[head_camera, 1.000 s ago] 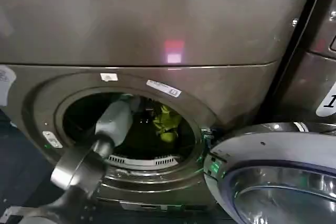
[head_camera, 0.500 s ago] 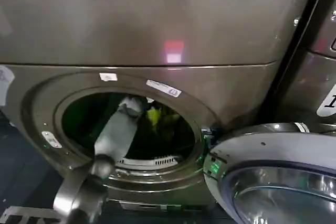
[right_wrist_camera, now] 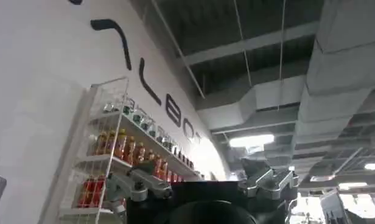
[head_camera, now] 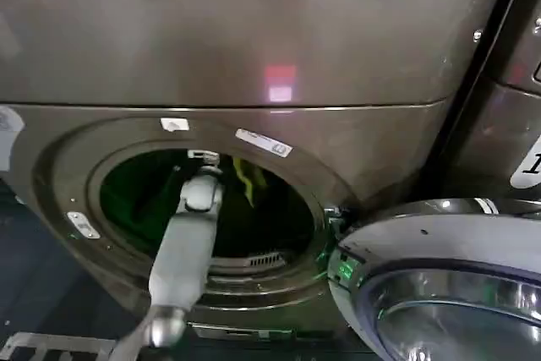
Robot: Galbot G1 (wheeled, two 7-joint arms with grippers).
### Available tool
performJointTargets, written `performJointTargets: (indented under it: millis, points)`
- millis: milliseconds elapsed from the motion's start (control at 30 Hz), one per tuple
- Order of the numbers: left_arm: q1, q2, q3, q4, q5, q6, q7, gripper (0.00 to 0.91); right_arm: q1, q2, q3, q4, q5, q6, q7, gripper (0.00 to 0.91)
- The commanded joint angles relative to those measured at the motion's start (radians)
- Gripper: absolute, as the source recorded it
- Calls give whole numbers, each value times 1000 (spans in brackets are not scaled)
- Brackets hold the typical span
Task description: Grasp the clothes from the dryer.
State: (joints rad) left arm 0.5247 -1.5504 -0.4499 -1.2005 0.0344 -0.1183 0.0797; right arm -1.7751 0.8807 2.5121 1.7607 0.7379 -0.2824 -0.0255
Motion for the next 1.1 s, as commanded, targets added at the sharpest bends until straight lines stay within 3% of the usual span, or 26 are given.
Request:
performJointTargets:
  millis: [33, 600, 1100]
  points:
    - [110, -10, -27, -126, -86, -104, -95, 0, 1, -7, 12, 6, 2, 5, -6, 907]
    - [109, -9, 21, -151, -69, -57, -80, 0, -46, 1, 60, 5, 43, 38, -7, 907]
    - [117, -9, 11, -149, -43, -16, -70, 0, -40, -1, 63, 9, 37, 10, -15, 907]
